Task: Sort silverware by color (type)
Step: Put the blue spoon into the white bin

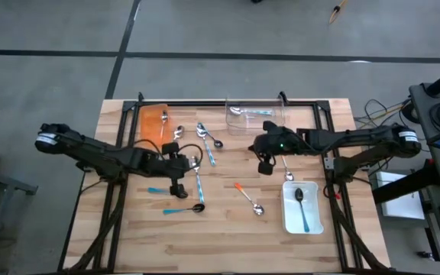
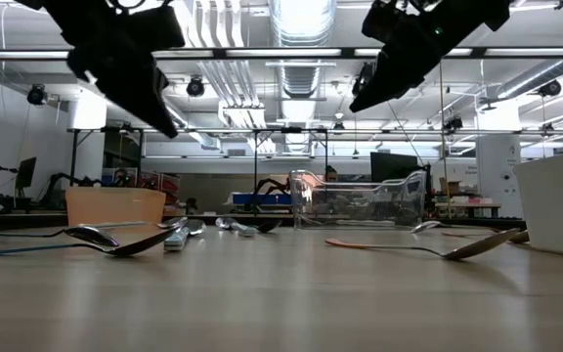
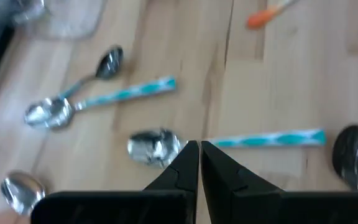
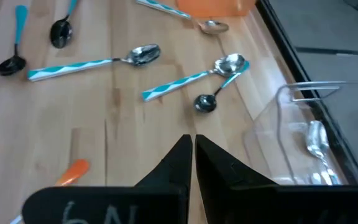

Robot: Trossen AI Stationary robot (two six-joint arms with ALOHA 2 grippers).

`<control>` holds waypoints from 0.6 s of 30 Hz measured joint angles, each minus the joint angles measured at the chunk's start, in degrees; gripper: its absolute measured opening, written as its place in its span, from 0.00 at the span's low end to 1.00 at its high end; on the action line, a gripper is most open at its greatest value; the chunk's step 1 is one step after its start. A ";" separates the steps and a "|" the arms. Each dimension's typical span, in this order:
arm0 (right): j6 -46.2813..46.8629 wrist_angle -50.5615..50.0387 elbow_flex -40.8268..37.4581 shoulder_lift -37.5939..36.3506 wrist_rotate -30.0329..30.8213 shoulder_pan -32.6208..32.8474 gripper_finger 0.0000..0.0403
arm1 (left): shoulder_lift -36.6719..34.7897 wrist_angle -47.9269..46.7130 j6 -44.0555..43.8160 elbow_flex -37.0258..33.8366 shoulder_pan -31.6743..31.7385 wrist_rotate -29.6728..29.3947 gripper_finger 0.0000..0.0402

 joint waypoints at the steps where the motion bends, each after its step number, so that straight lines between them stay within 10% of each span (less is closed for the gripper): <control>1: -0.21 0.64 -0.61 -0.04 0.00 0.43 0.03 | 0.54 -0.92 -0.94 0.06 -0.30 0.06 0.00; 18: 3.67 6.88 -3.82 0.17 0.04 8.33 0.03 | 7.81 -5.50 -9.72 -0.14 -7.21 10.44 0.00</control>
